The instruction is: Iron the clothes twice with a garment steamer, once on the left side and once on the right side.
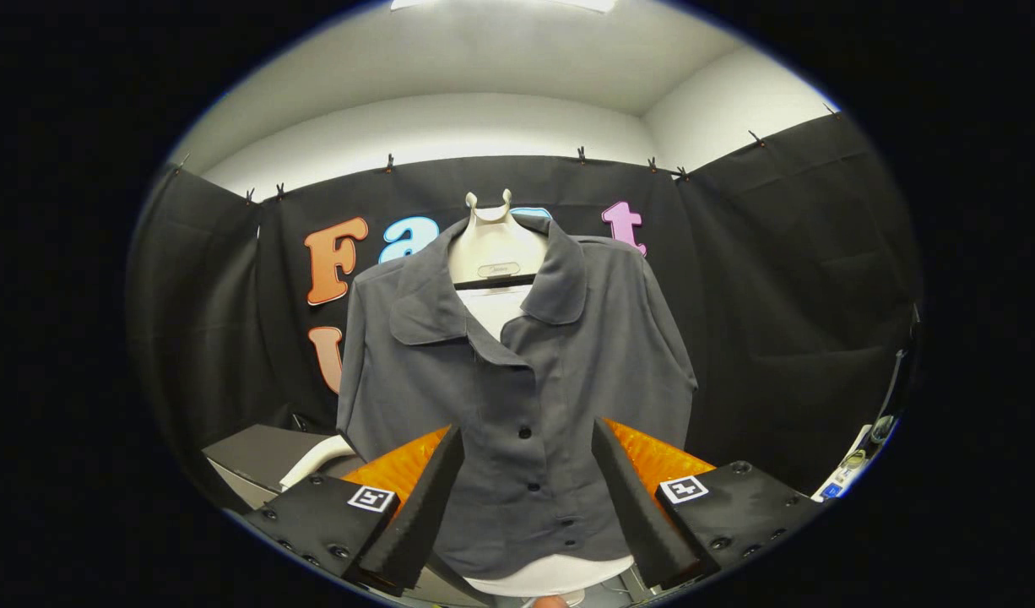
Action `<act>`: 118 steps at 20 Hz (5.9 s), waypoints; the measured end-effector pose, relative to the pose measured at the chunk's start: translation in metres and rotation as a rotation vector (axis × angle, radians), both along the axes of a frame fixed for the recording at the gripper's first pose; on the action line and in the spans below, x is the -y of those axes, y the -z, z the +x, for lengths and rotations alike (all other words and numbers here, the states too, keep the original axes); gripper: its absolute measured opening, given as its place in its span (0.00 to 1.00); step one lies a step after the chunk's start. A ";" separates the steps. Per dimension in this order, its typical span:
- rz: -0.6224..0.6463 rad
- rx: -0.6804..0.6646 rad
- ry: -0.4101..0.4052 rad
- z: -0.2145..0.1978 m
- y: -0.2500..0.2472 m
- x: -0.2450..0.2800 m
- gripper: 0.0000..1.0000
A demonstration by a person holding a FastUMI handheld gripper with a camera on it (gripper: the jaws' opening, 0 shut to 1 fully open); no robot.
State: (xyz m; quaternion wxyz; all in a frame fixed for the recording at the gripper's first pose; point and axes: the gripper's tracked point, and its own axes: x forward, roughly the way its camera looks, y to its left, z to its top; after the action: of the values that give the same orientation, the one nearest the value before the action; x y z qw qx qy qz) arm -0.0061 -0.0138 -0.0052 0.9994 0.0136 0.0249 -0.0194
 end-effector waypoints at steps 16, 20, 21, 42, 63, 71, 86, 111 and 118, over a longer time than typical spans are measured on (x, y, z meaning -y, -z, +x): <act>0.019 -0.145 -0.295 0.026 0.001 -0.180 0.98; -0.035 -0.194 -0.396 0.038 0.007 -0.250 0.98; -0.039 -0.218 -0.421 0.042 0.012 -0.268 0.98; -0.008 -0.746 -0.368 0.134 0.193 -0.394 0.99; -0.096 -0.944 -0.250 0.177 0.284 -0.400 0.58; -0.029 -0.817 -0.330 0.169 0.253 -0.412 0.42; 0.009 -0.493 -0.440 0.052 0.154 -0.332 0.41; -0.001 -0.232 -0.200 0.021 0.060 -0.101 0.41; 0.004 -0.266 -0.198 0.059 0.087 -0.092 0.41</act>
State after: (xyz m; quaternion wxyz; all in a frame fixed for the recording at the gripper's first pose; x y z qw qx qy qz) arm 0.0527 0.0783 -0.0923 0.9843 0.0106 0.1583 0.0776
